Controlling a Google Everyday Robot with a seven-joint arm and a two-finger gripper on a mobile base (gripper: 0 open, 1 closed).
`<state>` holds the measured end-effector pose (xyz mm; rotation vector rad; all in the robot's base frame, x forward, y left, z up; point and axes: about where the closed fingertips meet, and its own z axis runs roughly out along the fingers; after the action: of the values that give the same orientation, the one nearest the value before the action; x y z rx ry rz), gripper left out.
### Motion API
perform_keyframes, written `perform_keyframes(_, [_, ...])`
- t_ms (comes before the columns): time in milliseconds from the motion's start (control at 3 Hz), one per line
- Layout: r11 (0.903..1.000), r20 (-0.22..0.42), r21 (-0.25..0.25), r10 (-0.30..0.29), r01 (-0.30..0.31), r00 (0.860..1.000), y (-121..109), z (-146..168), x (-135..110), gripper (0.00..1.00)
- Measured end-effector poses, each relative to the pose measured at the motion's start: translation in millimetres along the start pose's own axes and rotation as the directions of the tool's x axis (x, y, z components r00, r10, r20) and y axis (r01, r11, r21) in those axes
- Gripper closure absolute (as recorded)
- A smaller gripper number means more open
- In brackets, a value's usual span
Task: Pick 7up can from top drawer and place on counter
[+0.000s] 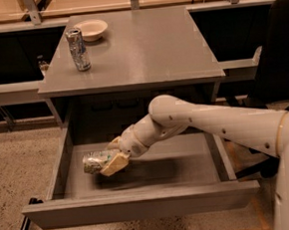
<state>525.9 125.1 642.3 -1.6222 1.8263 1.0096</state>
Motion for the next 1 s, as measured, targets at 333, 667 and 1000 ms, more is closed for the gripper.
perform_keyframes(333, [0.9778,0.191,0.083,-0.205,0.192,0.960,10.1,-126.7,-74.8,1.00])
perform_keyframes(667, [0.9488,0.227,0.151,-0.306,0.277,0.924,15.8,-190.6,-107.4,1.00])
perform_keyframes(1000, [0.9312,0.188,0.207,-0.339,0.300,0.922,-3.2,-237.4,-128.9,1.00])
